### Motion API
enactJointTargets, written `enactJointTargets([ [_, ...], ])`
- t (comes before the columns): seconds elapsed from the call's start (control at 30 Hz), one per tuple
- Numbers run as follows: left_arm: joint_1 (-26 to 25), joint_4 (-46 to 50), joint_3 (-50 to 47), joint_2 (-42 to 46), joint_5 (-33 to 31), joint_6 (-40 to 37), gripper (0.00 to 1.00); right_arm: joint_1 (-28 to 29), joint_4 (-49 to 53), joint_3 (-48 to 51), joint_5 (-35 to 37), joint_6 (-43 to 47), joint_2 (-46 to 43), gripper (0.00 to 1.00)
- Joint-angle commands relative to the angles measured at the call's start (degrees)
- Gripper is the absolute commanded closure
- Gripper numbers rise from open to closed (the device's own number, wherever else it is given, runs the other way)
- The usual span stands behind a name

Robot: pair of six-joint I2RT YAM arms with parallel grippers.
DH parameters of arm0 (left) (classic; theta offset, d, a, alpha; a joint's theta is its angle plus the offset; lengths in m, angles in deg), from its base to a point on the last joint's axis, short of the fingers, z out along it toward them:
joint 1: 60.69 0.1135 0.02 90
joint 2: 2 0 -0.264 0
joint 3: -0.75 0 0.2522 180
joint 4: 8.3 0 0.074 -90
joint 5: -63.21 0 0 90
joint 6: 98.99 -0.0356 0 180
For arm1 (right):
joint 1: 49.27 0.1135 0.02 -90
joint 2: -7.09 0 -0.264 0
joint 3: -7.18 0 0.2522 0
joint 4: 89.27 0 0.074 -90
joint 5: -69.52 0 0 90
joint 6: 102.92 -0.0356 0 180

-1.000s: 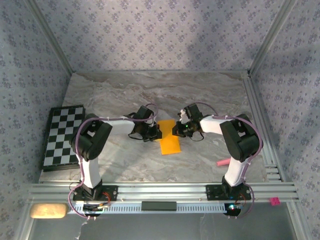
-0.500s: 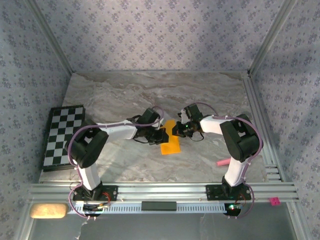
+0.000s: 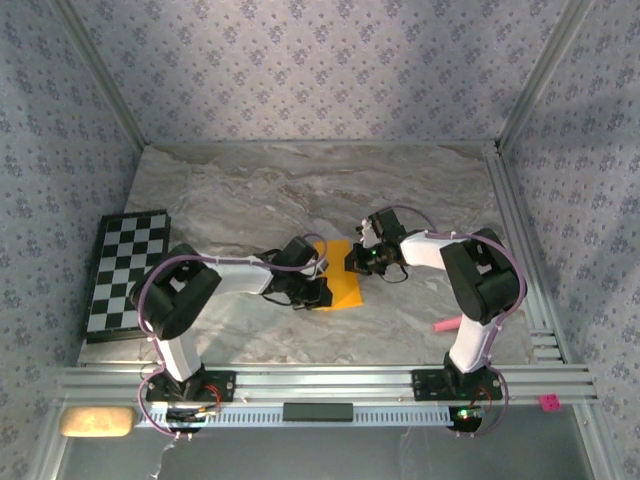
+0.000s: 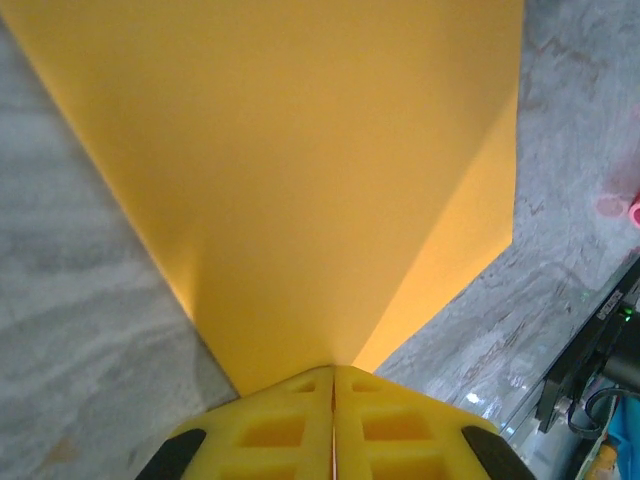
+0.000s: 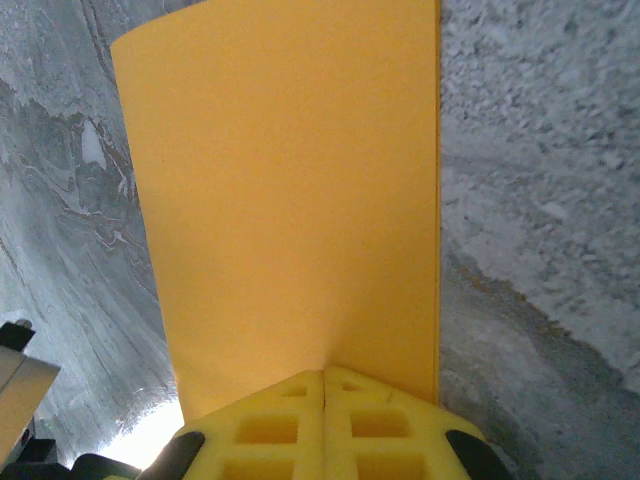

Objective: Fold a paper plane with a square sheet of paper (pick it up from the middle)
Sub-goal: First fold the square sheet of paper in half at the center of the table, then fold the triangle a second time at the center of the table.

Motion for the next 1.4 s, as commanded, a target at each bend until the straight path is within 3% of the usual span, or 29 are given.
enactJointTargets([
  [0.0, -0.91, 4.35, -1.7, 2.95, -0.17, -2.55, 0.9, -0.43, 11.42, 3.57, 8.57, -0.04, 3.37, 1.0],
  [0.17, -0.88, 5.15, -1.53, 9.92, -2.51, -2.67, 0.89, -0.1, 9.45, 3.63, 5.5, -0.47, 1.34, 1.0],
  [0.27, 0.3, 5.52, 0.59, 12.97, -2.9, -3.84, 0.83, 0.8, 3.32, 4.09, -0.07, -0.76, -2.06, 0.99],
  [0.37, 2.52, 5.54, 3.14, 13.53, -3.41, -3.58, 0.83, 1.2, 0.74, 3.57, -0.11, -2.32, -6.04, 0.91],
  [0.43, 4.81, 4.34, 4.33, 13.04, -4.08, -2.59, 0.83, 0.87, 0.95, 3.97, 4.08, -3.63, -10.32, 0.83],
  [0.5, 7.11, 4.38, 6.05, 11.77, -4.02, -2.32, 0.83, 0.01, 1.82, 4.95, 6.99, -4.49, -14.91, 0.77],
  [0.63, 10.36, 4.9, 11.05, 6.96, -3.08, -2.91, 0.83, -2.23, 6.17, 7.89, 11.32, -6.37, -23.04, 0.77],
  [0.83, 12.7, 6.02, 18.73, -2.6, -2.48, -3.52, 0.88, -4.1, 7.8, 14.26, 8.61, -11.27, -30.53, 0.79],
  [1.1, 14.1, 7.73, 24.51, -10.45, -2.05, -4.21, 0.92, 1.26, 6.7, 17.45, 8.31, -15.29, -30.8, 0.8],
  [1.37, 14.76, 8.44, 25.48, -14.59, -3.56, -5.16, 0.93, 2.27, 6.78, 18.46, 6.9, -14.88, -29.48, 0.78],
])
